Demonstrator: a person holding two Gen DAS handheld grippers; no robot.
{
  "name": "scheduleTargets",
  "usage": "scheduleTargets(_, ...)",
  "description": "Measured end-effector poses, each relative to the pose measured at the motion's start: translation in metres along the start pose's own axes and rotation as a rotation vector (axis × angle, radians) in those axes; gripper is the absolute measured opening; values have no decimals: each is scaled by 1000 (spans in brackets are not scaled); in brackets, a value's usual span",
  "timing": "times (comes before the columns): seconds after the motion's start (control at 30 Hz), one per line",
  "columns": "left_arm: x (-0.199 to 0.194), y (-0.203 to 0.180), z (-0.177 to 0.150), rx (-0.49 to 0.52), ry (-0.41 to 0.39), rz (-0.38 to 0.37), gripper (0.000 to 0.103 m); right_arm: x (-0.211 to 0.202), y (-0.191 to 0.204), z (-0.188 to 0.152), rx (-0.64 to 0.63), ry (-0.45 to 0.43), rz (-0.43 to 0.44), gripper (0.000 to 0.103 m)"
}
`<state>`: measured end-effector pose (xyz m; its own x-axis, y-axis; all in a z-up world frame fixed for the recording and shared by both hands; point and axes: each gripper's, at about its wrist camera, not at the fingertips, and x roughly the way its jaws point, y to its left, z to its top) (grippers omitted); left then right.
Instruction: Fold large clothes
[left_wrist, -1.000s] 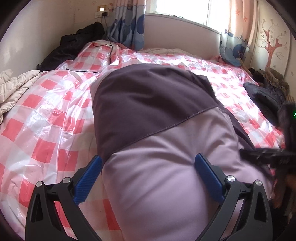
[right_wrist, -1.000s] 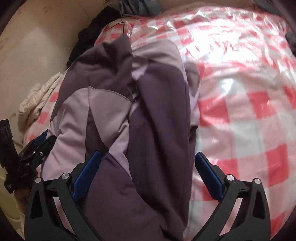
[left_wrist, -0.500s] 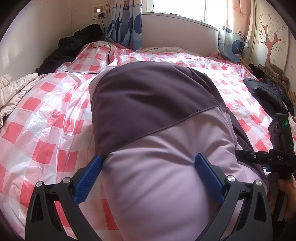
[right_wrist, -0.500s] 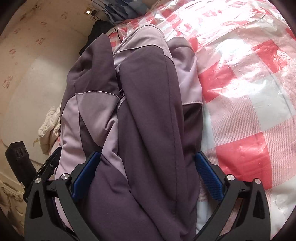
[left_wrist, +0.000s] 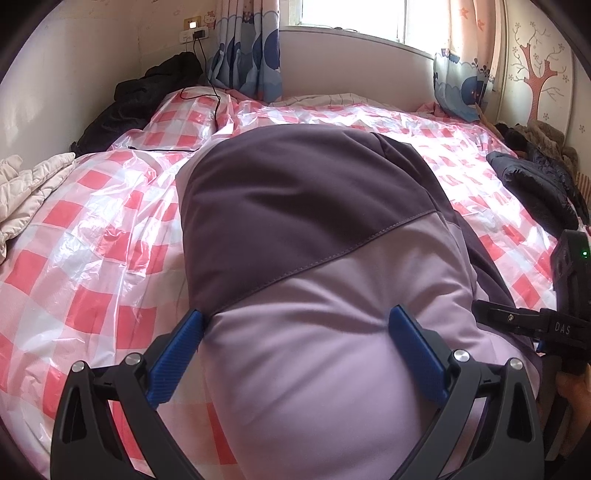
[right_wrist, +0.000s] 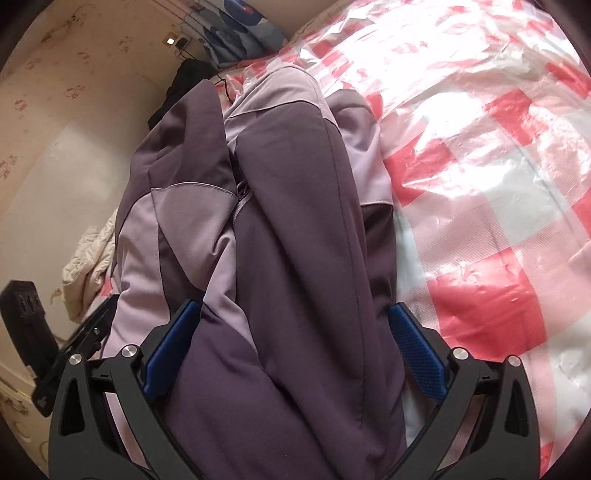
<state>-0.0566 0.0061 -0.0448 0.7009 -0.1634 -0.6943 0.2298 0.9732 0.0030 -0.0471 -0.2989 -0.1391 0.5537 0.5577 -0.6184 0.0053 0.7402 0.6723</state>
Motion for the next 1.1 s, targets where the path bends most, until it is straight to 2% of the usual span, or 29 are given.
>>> scheduleTargets(0.07, 0, 3, -1, -13, -6, -19, 97, -1, -2, 8, 12, 57, 16, 97)
scheduleTargets(0.1, -3, 5, -1, -21, 1, -16, 97, -7, 3, 11, 1, 68, -8, 97)
scheduleTargets(0.17, -15, 5, 0, -42, 16, 13, 96, -31, 26, 10, -92, 26, -88, 97)
scheduleTargets(0.23, -35, -1, -5, -33, 14, 54, 96, -60, 53, -2, -223, -33, -164, 97)
scheduleTargets(0.33, -57, -16, -22, 36, 40, 99, 96, -93, 82, -32, -369, -75, -230, 97)
scheduleTargets(0.47, -84, -33, -45, 62, 69, 142, 96, -118, 99, -69, -447, -90, -291, 97)
scheduleTargets(0.7, -128, -55, -75, 11, 72, 154, 96, -138, 118, -120, -499, -105, -385, 97)
scheduleTargets(0.83, -146, -62, -88, -33, 65, 153, 96, -142, 123, -134, -530, -118, -487, 97)
scheduleTargets(1.0, -160, -57, -99, -145, 72, 135, 96, -146, 117, -146, -492, -107, -477, 97)
scheduleTargets(1.1, -166, -56, -105, -169, 77, 148, 96, -149, 113, -150, -468, -86, -445, 97)
